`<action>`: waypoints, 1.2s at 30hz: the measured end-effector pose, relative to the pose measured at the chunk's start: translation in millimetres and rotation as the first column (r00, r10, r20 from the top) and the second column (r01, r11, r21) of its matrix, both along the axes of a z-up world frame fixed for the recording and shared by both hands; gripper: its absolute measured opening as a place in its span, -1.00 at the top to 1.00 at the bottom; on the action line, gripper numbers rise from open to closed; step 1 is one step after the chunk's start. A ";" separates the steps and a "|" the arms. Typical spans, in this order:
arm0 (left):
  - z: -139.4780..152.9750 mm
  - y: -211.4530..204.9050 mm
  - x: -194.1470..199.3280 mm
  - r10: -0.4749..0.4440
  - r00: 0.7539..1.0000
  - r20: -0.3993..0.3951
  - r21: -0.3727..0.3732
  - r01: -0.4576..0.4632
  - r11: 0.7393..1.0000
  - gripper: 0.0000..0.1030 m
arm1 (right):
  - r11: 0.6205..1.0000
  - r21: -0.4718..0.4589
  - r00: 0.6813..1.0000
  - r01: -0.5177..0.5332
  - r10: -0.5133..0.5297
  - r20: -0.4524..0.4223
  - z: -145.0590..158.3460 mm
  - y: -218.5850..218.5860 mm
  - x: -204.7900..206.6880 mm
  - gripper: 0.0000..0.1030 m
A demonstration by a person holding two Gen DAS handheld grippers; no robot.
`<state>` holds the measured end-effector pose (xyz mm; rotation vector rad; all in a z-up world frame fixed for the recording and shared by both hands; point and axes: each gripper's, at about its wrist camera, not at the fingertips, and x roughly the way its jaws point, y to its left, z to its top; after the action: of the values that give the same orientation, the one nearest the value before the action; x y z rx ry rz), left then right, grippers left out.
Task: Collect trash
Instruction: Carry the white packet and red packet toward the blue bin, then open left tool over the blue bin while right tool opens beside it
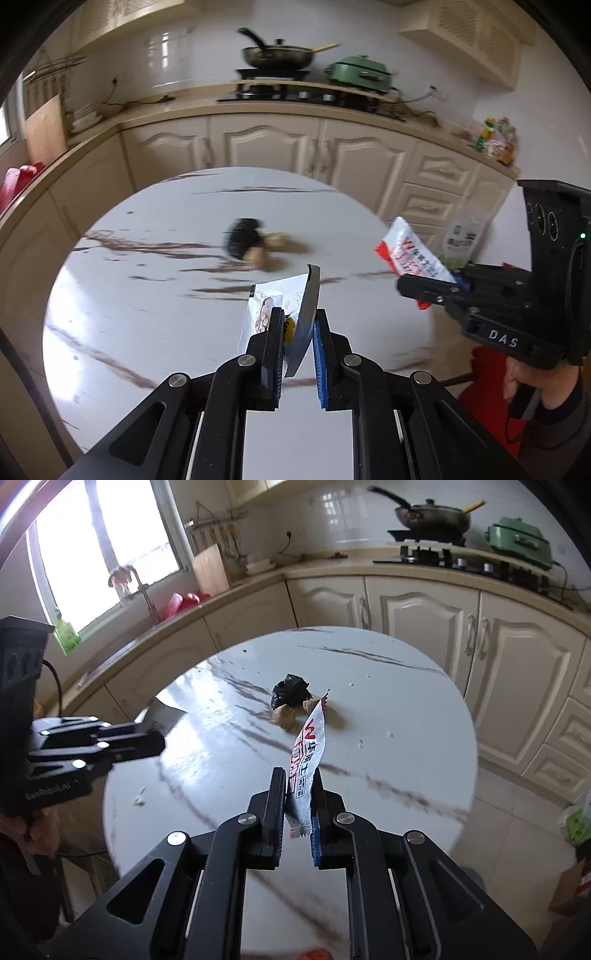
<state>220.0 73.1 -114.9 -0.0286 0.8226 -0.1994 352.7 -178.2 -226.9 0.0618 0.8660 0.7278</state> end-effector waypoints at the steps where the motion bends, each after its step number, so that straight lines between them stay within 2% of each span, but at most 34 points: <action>1: 1.6 -13.1 -2.5 -0.016 1.000 0.003 0.002 0.016 1.000 0.79 | 1.000 0.004 1.000 0.008 -0.008 0.006 1.5 -9.0 -5.7 0.78; 8: 3.0 -110.8 3.0 -0.145 0.989 -0.008 -0.022 0.144 0.989 0.79 | 0.992 0.041 0.993 0.116 -0.116 0.009 -0.7 -95.0 -35.1 0.78; 14: -19.0 -200.1 30.7 -0.272 0.960 -0.063 -0.027 0.271 0.962 0.79 | 0.965 0.042 0.965 0.259 -0.257 -0.049 -28.4 -183.4 -48.5 0.78; 19: -57.7 -263.5 67.2 -0.351 0.926 -0.139 -0.035 0.350 0.936 0.79 | 0.936 0.011 0.929 0.353 -0.349 -0.121 -79.2 -239.3 -42.4 0.81; 21: -75.3 -281.6 86.7 -0.362 0.916 -0.175 -0.027 0.363 0.931 0.79 | 0.927 0.002 0.911 0.375 -0.369 -0.183 -109.4 -255.9 -34.8 0.91; 24: -103.5 -301.8 108.5 -0.381 0.896 -0.227 -0.025 0.385 0.922 0.79 | 0.909 -0.032 0.878 0.416 -0.410 -0.248 -153.8 -278.6 -24.9 0.89; 28: -145.7 -329.2 143.7 -0.385 0.868 -0.314 -0.027 0.397 0.917 0.79 | 0.879 -0.089 0.830 0.469 -0.473 -0.296 -196.1 -303.1 -21.5 0.81; 31: -175.6 -348.6 168.8 -0.392 0.841 -0.373 -0.039 0.408 0.912 0.79 | 0.863 -0.110 0.800 0.493 -0.499 -0.333 -220.1 -318.8 -23.1 0.66; 34: -203.0 -365.4 188.8 -0.401 0.814 -0.421 -0.056 0.418 0.907 0.79 | 0.853 -0.118 0.778 0.508 -0.513 -0.363 -241.6 -328.5 -28.0 0.59; 36: -216.8 -373.7 206.6 -0.409 0.797 -0.445 -0.060 0.429 0.901 0.78 | 0.846 -0.126 0.763 0.519 -0.524 -0.379 -253.7 -332.4 -31.0 0.32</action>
<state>426.7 -300.6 -331.8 0.1588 1.2954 -0.6144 321.7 -510.6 -480.6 0.4415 1.1808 0.1729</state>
